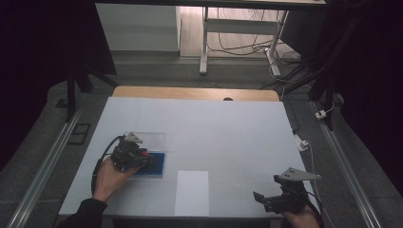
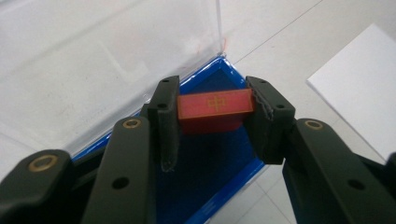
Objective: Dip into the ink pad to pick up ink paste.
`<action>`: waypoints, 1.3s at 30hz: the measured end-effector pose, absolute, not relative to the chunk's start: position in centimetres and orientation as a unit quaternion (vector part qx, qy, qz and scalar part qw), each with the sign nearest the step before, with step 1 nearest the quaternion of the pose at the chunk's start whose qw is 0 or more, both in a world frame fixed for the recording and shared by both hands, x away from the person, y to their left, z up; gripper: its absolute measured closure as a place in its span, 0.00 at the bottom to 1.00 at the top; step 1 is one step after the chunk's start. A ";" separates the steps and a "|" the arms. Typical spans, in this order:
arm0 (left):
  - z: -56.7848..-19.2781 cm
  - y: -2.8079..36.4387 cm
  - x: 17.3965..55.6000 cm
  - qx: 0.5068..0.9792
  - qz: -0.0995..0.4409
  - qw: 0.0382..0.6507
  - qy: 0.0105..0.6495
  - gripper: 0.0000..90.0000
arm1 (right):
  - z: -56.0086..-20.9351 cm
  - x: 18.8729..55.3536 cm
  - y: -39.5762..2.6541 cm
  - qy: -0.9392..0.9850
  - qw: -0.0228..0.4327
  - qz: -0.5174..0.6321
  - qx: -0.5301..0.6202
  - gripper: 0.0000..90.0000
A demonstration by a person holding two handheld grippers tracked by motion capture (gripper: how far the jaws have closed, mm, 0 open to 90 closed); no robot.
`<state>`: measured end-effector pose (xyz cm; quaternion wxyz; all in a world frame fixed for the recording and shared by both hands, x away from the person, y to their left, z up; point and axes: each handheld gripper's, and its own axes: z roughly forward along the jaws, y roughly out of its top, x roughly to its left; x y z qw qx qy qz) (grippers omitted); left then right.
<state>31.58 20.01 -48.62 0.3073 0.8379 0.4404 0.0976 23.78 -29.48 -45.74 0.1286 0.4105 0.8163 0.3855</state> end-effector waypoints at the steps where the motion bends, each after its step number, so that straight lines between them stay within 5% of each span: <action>1: -48.9 19.9 31.8 0.841 0.095 0.297 0.441 0.65 | -45.7 23.8 -29.5 0.817 0.129 0.384 0.410 0.00; 20: -50.2 19.8 32.0 0.843 0.102 0.294 0.439 0.65 | -45.7 23.7 -29.5 0.817 0.131 0.386 0.407 0.00; 28: -50.4 18.8 31.2 0.846 0.144 0.278 0.432 0.66 | -45.7 23.8 -29.4 0.818 0.130 0.385 0.407 0.00; 39: -50.7 20.0 31.7 0.829 0.104 0.311 0.453 0.65 | -45.7 23.8 -29.4 0.818 0.129 0.385 0.406 0.00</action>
